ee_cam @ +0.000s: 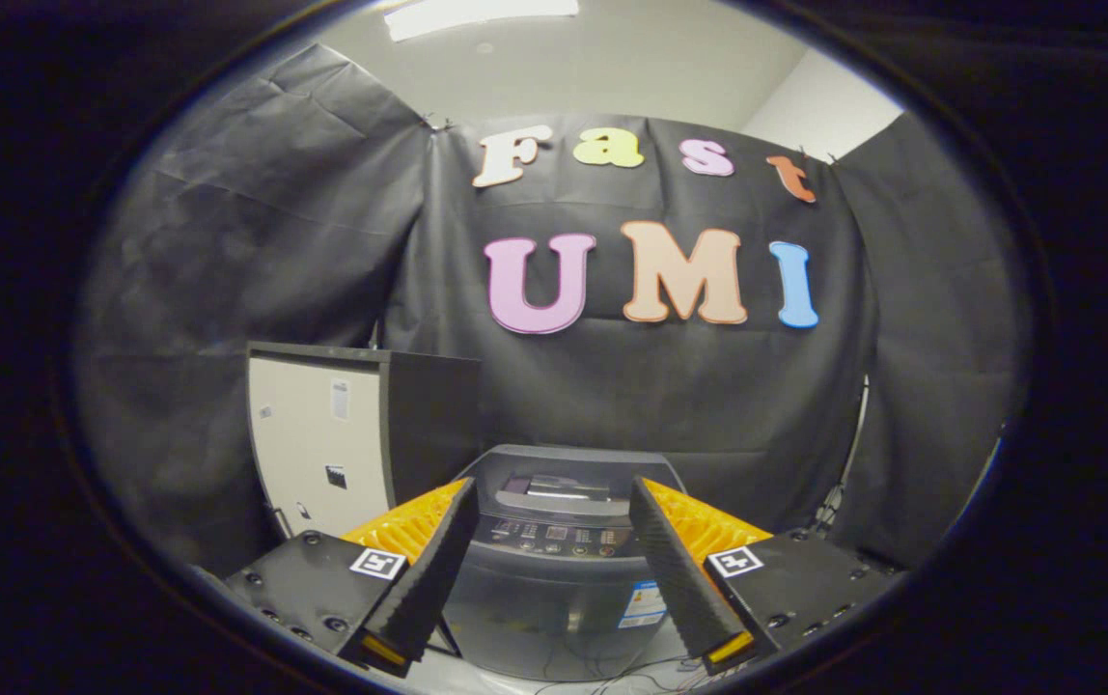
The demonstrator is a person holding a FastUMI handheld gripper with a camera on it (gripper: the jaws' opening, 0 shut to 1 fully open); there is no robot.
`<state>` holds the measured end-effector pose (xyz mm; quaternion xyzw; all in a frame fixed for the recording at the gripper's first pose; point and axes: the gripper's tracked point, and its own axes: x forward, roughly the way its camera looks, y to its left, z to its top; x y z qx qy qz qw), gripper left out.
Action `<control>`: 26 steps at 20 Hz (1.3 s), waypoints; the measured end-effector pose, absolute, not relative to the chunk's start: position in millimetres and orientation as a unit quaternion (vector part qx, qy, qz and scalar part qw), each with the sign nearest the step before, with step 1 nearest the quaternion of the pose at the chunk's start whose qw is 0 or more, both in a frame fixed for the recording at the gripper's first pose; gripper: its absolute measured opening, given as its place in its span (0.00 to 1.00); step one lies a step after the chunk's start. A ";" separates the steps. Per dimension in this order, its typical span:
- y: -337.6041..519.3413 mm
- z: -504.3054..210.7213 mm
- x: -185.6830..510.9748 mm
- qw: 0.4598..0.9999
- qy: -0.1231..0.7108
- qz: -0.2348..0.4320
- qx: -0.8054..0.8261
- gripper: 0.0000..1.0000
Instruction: Put the clothes into the washing machine and then close the washing machine lid.
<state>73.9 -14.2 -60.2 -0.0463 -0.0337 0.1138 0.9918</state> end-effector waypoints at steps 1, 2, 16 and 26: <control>-16.1 -61.1 74.9 0.992 -0.039 0.115 -0.043 0.98; -13.4 -65.0 76.7 0.991 -0.031 0.122 -0.043 0.98; -65.6 -44.4 76.0 0.995 -0.031 0.095 0.027 0.98; -58.7 -31.9 70.1 0.994 -0.044 0.099 0.028 0.98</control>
